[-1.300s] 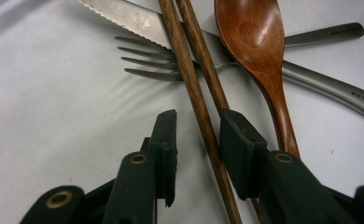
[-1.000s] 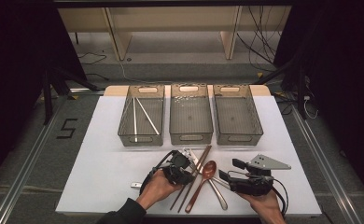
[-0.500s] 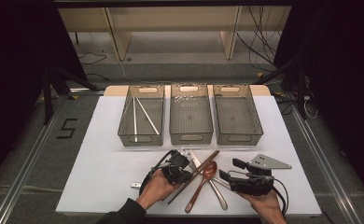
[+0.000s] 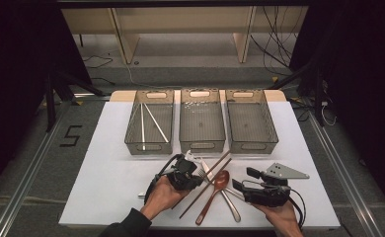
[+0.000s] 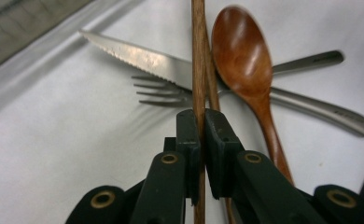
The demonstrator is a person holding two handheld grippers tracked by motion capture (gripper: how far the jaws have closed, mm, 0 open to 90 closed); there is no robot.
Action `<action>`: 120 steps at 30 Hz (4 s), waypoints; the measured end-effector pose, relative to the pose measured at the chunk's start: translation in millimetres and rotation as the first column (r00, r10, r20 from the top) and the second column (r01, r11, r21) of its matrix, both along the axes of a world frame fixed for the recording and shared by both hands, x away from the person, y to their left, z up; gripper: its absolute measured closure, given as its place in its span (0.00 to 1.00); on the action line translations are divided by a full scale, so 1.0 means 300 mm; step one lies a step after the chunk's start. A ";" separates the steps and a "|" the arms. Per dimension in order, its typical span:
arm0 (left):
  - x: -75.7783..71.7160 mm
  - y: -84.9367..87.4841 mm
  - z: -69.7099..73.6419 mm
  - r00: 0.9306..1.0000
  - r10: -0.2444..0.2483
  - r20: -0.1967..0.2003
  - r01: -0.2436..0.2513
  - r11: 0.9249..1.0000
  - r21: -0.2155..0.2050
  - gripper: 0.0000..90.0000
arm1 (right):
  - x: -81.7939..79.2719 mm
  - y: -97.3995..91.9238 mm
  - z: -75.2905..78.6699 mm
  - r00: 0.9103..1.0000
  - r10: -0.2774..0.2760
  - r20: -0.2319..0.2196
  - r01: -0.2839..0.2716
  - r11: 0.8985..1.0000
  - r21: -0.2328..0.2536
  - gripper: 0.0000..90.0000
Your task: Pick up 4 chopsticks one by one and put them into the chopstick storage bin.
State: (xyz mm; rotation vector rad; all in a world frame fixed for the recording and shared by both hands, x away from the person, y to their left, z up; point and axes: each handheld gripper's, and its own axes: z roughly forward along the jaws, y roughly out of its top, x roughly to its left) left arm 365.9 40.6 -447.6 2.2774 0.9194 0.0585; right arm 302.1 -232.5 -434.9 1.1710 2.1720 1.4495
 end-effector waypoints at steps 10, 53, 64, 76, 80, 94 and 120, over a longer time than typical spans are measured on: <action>0.013 0.060 0.080 0.999 0.033 0.035 -0.030 0.996 -0.085 0.94 | -0.001 -0.003 0.001 1.000 -0.004 0.008 0.004 1.000 0.003 0.33; 0.191 0.353 0.206 0.954 0.280 0.103 -0.260 0.950 -0.174 0.94 | -0.002 -0.003 0.002 1.000 -0.005 0.009 0.005 1.000 0.006 0.33; 0.272 0.390 0.240 0.937 0.323 0.133 -0.301 0.940 -0.158 0.94 | -0.003 -0.004 0.004 1.000 -0.007 0.011 0.007 1.000 0.012 0.33; 0.385 0.429 0.260 0.917 0.359 0.174 -0.341 0.932 -0.126 0.94 | -0.004 -0.005 0.005 1.000 -0.009 0.023 0.009 1.000 0.019 0.31; 0.416 0.441 0.259 0.909 0.375 0.179 -0.360 0.926 -0.115 0.94 | -0.005 -0.002 0.004 1.000 -0.007 0.020 0.006 1.000 0.015 0.31; 0.498 0.470 0.250 0.894 0.410 0.180 -0.400 0.912 -0.089 0.94 | -0.005 -0.002 0.004 1.000 -0.002 0.020 0.002 1.000 0.018 0.31; 0.574 0.478 0.167 0.884 0.424 0.198 -0.431 0.902 -0.005 0.93 | -0.006 0.002 0.005 1.000 0.007 0.019 -0.008 1.000 0.015 0.31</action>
